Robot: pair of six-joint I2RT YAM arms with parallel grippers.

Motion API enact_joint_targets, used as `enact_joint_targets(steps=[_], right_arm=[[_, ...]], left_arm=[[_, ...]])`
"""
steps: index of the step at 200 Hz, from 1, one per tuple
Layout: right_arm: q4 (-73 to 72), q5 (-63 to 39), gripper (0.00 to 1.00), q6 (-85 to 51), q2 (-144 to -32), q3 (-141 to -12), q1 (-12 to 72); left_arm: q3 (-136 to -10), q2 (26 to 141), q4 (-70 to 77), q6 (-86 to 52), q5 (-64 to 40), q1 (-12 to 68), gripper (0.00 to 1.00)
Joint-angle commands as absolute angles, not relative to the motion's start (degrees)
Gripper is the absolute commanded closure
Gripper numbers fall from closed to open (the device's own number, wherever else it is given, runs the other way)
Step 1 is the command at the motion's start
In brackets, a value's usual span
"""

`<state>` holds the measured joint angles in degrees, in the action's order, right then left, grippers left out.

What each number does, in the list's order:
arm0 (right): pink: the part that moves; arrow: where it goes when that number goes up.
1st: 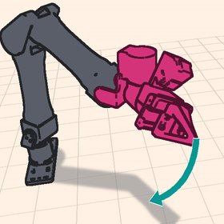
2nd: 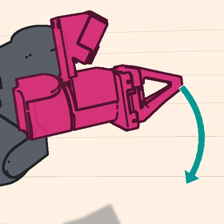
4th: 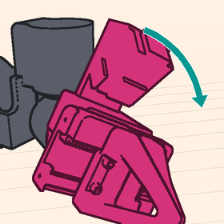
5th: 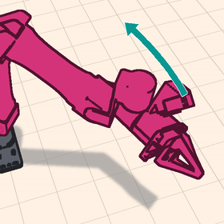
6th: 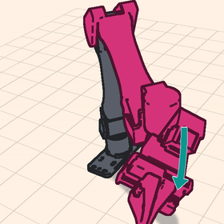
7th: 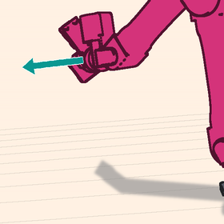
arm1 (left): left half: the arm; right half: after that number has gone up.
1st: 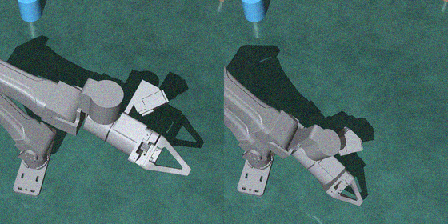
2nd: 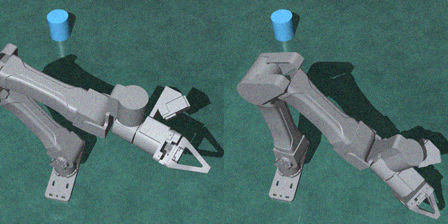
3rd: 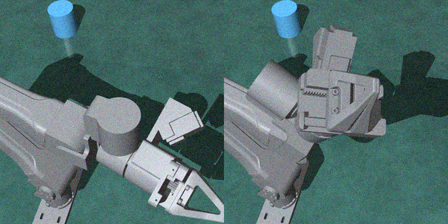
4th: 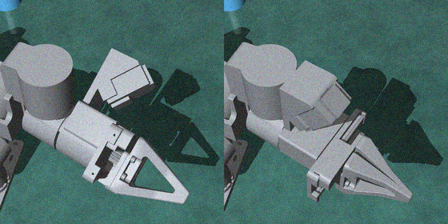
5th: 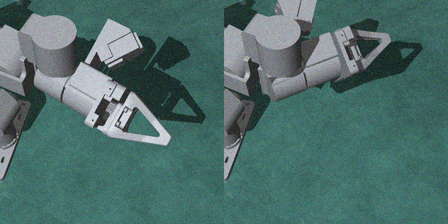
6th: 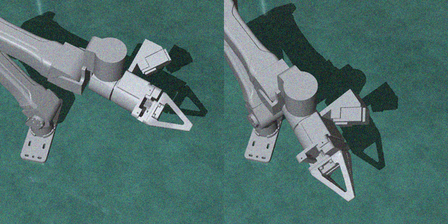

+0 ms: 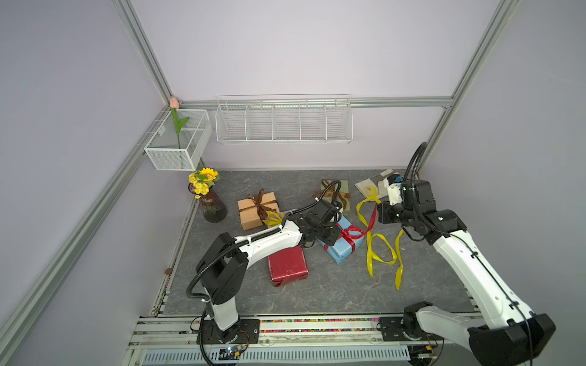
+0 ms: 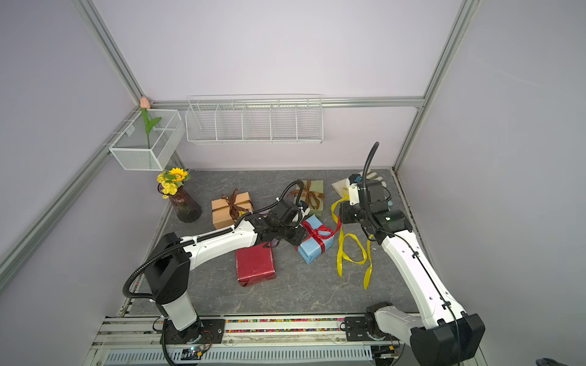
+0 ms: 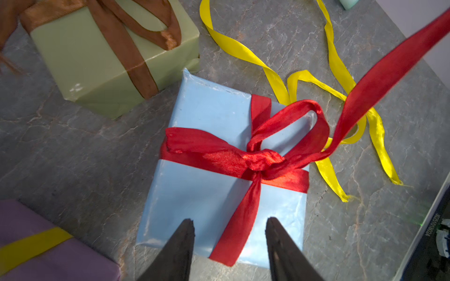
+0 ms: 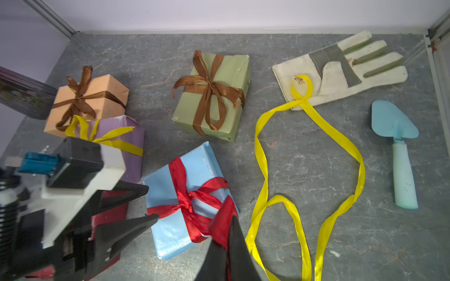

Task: Untie the ribbon bows on the gift boxes
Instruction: Untie the ribbon from the gift box.

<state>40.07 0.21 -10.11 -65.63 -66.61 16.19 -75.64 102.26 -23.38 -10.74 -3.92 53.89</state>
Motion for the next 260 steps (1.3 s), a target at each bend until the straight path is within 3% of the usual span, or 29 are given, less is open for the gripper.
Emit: enact_joint_targets(steps=[1,99,109,121,130,144,170,206,260], right_arm=[[42.0,1.8,0.92,-12.2,-62.7,-63.5,15.7],[45.7,5.5,0.86,-15.9,-60.4,-55.7,15.5],[46.1,6.8,0.74,-16.4,-60.6,-55.2,15.5],[46.7,8.5,0.44,-16.7,-60.8,-55.1,15.5],[47.0,9.4,0.36,-16.5,-61.0,-55.2,15.5],[46.9,9.5,0.32,-16.4,-61.0,-55.3,15.5],[44.9,5.9,0.3,-16.1,-62.1,-55.0,15.6],[37.9,0.3,0.3,-16.8,-67.2,-52.5,16.1],[30.8,-1.8,0.35,-16.4,-73.9,-53.0,18.7]], left_arm=[[-77.1,104.9,-23.6,-8.1,-4.1,54.7,0.49],[-81.4,109.2,-26.5,-6.9,0.1,56.5,0.52],[-81.3,109.1,-26.7,-6.7,0.3,56.6,0.53],[-81.1,109.0,-26.9,-6.7,0.4,56.6,0.54],[-81.0,108.9,-27.0,-6.6,0.4,56.6,0.56],[-81.0,108.9,-27.3,-6.4,0.4,56.7,0.61],[-81.0,108.7,-27.8,-6.7,0.7,56.8,0.7],[-80.2,107.1,-27.8,-8.6,3.8,56.7,0.92],[-75.1,99.9,-28.3,-14.2,13.3,56.7,1.0]])
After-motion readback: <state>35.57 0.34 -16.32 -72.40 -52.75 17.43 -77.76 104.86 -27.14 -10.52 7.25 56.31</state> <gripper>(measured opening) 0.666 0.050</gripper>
